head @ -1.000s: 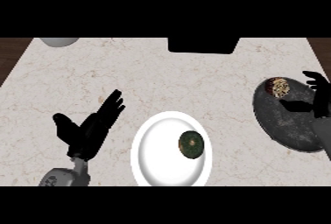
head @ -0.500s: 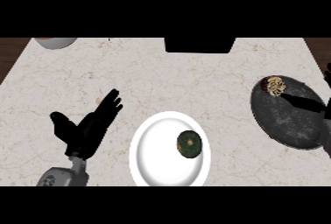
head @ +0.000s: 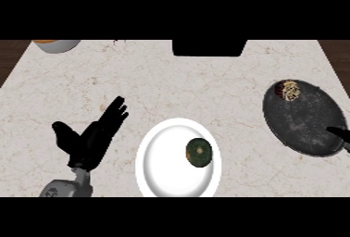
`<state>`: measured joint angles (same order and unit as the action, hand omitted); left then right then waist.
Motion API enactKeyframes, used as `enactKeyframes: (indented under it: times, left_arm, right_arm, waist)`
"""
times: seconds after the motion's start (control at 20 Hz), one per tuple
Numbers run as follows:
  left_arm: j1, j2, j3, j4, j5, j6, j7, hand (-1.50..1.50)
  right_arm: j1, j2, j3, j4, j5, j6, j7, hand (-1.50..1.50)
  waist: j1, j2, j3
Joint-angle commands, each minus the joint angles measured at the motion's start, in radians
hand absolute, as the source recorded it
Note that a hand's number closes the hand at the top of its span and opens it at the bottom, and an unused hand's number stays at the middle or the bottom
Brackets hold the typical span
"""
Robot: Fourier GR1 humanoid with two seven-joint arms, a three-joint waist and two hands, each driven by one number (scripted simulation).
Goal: Pick the cupcake from the plate and place it in the pan
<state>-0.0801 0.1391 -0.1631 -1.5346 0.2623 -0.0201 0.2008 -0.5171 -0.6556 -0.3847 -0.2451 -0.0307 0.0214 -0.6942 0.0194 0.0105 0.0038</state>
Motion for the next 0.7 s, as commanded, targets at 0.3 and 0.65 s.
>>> enactKeyframes:
  times: [0.3, 0.65]
  left_arm:
    - [0.048, -0.001, 0.004, -0.062, -0.014, -0.006, 0.039, 0.0]
    - [0.061, -0.037, -0.011, -0.062, -0.03, -0.01, 0.024, 0.0]
  right_arm:
    - [0.099, -0.086, -0.007, 0.056, -0.008, 0.266, -0.153, -1.5]
    - [0.171, -0.112, 0.003, 0.062, 0.004, 0.336, -0.246, -1.5]
  waist:
    - [-0.003, -0.006, -0.001]
    - [-0.005, -0.006, -0.001]
